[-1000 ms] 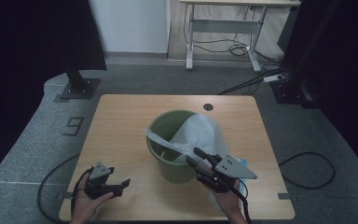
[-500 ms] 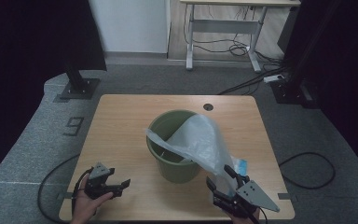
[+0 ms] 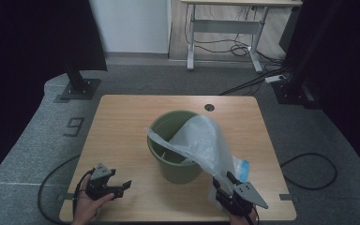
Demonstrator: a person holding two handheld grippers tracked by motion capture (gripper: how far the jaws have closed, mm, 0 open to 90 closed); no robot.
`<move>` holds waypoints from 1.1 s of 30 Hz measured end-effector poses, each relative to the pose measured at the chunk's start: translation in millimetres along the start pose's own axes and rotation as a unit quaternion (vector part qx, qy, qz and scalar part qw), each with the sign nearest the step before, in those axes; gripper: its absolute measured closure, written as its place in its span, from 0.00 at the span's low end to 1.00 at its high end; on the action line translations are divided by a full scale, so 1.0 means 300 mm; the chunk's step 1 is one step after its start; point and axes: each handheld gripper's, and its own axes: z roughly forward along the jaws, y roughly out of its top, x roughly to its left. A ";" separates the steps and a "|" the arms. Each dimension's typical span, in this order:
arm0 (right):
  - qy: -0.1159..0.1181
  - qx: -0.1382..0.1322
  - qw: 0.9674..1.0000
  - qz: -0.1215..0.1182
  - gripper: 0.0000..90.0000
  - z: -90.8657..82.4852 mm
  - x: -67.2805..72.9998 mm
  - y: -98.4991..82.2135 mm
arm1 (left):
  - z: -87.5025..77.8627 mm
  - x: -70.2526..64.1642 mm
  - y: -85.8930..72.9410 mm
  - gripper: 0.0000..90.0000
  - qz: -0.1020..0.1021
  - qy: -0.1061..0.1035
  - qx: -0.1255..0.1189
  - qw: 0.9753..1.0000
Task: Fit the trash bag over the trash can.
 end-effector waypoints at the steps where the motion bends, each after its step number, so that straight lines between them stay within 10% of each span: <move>1: -0.001 0.004 1.000 0.002 0.75 0.003 -0.009 0.000 | 0.000 0.000 -0.001 0.18 0.000 0.001 0.000 1.000; 3: -0.033 -0.004 0.999 0.004 0.92 -0.003 -0.037 0.015 | -0.004 -0.002 0.003 0.18 0.000 0.003 -0.003 1.000; 9: -0.054 -0.048 0.997 0.017 0.99 -0.043 -0.095 0.087 | -0.021 -0.021 0.024 0.18 0.004 0.000 -0.017 1.000; 18: -0.032 -0.130 0.991 0.011 0.99 -0.100 -0.135 0.259 | -0.117 -0.101 0.112 0.18 0.036 -0.033 -0.079 0.996; 33: 0.047 -0.129 0.989 -0.050 0.99 -0.050 -0.023 0.391 | -0.198 -0.274 0.320 0.21 0.110 -0.089 -0.114 0.983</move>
